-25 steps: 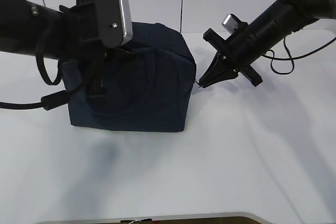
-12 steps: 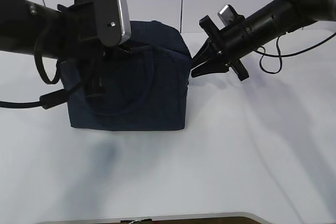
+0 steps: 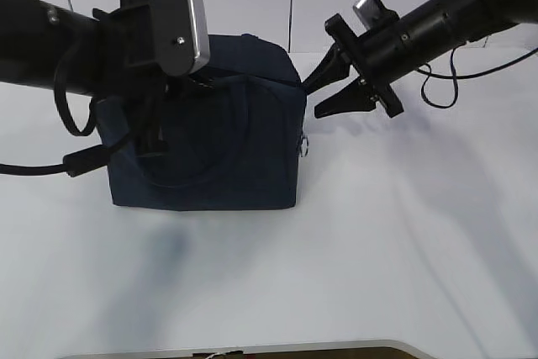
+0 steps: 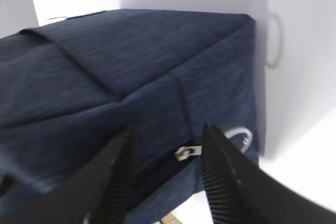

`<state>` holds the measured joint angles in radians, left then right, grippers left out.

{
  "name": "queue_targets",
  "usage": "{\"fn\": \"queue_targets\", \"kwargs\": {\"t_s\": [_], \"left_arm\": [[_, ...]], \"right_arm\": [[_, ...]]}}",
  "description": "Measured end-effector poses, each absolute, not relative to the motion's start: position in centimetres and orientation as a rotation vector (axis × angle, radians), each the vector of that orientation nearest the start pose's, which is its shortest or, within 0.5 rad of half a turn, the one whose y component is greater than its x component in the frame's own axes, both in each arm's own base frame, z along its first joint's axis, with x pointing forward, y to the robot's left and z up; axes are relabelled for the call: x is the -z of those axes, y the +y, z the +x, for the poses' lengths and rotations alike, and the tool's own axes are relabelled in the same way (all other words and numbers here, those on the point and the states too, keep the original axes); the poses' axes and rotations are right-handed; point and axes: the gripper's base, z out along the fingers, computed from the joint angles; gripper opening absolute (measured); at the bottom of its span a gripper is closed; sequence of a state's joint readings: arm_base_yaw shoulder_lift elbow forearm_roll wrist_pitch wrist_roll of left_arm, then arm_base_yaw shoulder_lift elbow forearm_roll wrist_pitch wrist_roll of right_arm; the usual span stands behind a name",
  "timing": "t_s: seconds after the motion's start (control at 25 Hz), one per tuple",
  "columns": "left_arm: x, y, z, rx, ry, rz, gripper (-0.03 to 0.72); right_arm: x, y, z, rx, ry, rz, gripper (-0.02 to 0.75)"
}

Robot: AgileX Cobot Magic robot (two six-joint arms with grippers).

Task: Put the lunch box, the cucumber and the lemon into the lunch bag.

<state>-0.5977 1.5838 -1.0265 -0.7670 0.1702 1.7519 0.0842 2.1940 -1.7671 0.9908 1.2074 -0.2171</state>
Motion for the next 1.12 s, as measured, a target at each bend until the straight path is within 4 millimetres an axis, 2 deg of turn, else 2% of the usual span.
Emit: {"fn": "queue_targets", "kwargs": {"t_s": [0.12,0.28,0.44,0.56,0.68,0.88,1.12], "left_arm": [[-26.0,-20.6,28.4,-0.097,1.465,1.592,-0.008],[-26.0,-20.7,28.3,-0.092,1.465,1.597,-0.008],[-25.8,-20.7,28.1,-0.064,1.469,1.621,-0.009],[-25.7,-20.8,27.9,-0.049,1.471,1.635,-0.009],[-25.7,-20.8,27.9,-0.047,1.471,1.636,-0.009],[-25.7,-20.8,27.9,-0.043,1.472,1.639,-0.009],[-25.6,-20.8,27.8,-0.031,1.473,1.650,-0.009]], "right_arm": [[-22.6,10.8,44.3,-1.314,2.717,0.009,0.349],[-24.8,9.9,43.3,-1.106,2.735,-0.136,0.351],[-28.3,9.1,41.9,-0.944,2.702,-0.241,0.353],[-31.1,8.9,40.6,-0.889,2.637,-0.324,0.354],[-32.8,9.0,39.6,-0.810,2.577,-0.464,0.354],[-33.5,10.7,38.4,-0.621,2.478,-0.847,0.354],[-33.6,14.3,37.1,-0.545,2.289,-1.253,0.354]]}}
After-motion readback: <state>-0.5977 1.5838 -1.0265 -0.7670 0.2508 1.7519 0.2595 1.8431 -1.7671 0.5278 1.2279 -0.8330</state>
